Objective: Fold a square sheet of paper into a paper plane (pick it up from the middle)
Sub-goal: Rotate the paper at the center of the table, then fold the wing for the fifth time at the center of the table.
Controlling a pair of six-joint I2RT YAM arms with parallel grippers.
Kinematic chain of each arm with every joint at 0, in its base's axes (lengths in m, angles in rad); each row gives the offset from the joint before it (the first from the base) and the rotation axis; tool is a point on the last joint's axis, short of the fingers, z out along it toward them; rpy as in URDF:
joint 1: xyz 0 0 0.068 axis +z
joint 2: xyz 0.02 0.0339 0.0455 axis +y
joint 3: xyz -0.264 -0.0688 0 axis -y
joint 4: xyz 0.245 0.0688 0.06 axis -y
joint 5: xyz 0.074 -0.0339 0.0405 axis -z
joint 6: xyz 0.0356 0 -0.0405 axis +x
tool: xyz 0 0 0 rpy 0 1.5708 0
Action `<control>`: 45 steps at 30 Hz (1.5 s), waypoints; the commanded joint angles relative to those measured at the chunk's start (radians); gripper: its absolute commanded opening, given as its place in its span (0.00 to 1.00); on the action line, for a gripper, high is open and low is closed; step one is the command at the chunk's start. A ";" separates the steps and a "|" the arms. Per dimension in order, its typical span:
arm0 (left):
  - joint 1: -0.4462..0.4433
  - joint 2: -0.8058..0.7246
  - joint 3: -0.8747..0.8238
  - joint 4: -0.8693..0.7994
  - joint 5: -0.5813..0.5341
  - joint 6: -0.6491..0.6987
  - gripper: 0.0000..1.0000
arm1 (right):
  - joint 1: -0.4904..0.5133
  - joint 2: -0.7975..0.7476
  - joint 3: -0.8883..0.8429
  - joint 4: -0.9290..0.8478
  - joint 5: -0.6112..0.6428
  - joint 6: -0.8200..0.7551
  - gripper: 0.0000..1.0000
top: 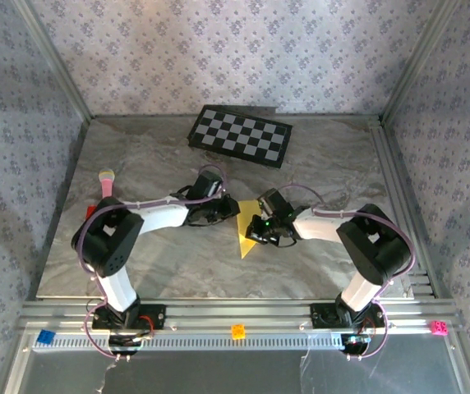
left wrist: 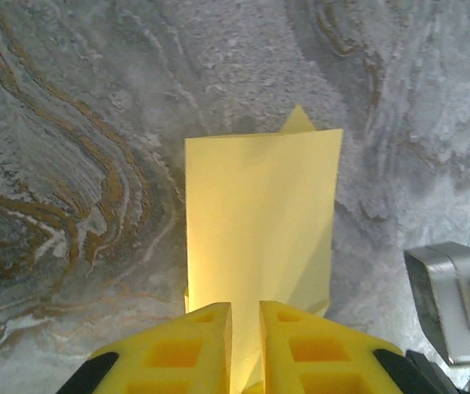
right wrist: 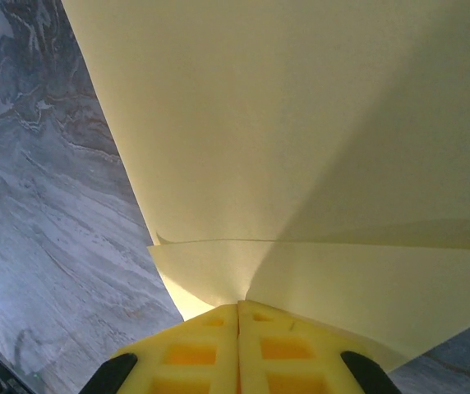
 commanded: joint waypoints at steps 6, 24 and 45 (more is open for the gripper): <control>-0.020 0.107 0.078 -0.016 0.035 -0.009 0.13 | -0.006 -0.017 -0.068 0.077 -0.003 0.042 0.13; -0.019 0.122 0.035 -0.119 0.049 0.140 0.08 | -0.274 -0.211 -0.134 -0.014 -0.051 -0.096 0.36; -0.020 0.132 0.049 -0.104 0.099 0.172 0.08 | -0.272 -0.107 -0.103 0.023 -0.156 -0.113 0.36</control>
